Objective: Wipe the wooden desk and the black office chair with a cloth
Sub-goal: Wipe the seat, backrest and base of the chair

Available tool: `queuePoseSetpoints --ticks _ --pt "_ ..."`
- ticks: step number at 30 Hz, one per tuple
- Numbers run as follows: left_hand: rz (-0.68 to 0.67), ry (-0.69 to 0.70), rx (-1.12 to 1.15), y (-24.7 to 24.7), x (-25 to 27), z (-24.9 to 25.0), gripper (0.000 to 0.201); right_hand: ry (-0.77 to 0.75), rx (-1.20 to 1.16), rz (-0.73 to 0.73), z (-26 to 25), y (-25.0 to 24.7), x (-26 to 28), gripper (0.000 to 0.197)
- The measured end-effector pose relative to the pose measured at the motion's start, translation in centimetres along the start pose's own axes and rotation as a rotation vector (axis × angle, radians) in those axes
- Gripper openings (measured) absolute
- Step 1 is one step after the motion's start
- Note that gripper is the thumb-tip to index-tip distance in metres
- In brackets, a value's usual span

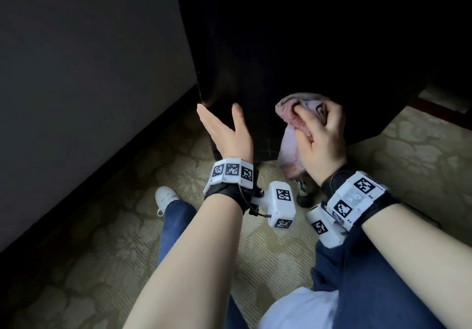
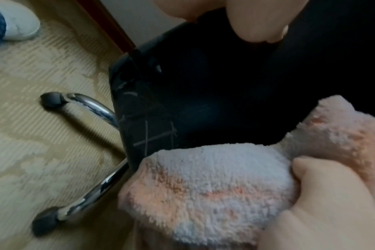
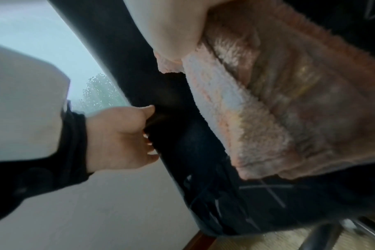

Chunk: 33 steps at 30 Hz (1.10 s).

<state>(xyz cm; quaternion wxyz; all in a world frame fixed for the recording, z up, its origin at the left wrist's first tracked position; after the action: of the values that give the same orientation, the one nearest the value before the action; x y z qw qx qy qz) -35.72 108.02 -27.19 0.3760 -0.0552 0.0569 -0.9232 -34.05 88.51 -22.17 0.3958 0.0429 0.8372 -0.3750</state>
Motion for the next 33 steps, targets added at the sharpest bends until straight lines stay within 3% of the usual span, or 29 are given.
queuePoseSetpoints --ticks 7,12,20,26,30,33 --pt "-0.019 0.0 -0.011 0.3 -1.5 -0.4 0.074 0.028 -0.033 -0.011 1.7 1.8 -1.2 0.039" --pt "0.079 0.065 -0.058 -1.6 -3.1 -0.3 0.069 0.101 -0.079 -0.112 2.0 5.1 0.2 0.04" --pt "0.094 0.079 -0.074 -2.6 -4.7 -1.0 0.064 0.402 -0.04 -0.533 3.9 11.4 5.1 0.044" --pt "0.086 0.075 -0.096 -2.5 -5.3 -0.8 0.066 0.502 -0.097 -0.701 4.8 12.4 6.2 0.042" --pt "0.118 -0.141 -0.093 -2.0 -4.0 -1.3 0.075 0.427 -0.122 -0.67 4.3 10.0 4.9 0.041" --pt "0.189 -0.258 -0.03 -1.2 -2.2 -0.2 0.068 0.334 -0.175 -0.544 3.5 6.8 3.1 0.039"
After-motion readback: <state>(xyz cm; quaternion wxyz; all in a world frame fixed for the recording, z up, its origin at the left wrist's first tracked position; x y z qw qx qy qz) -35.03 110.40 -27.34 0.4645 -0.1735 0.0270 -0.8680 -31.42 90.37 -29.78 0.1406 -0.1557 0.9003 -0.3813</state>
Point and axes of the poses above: each hand's wrist, its own x-axis away from the middle knuckle, its own y-axis out of the palm, z = x × y, the point moved 9 cm from there along -x, towards the middle knuckle, and after that the axes turned 3 degrees about -y, right-handed, at the moved point
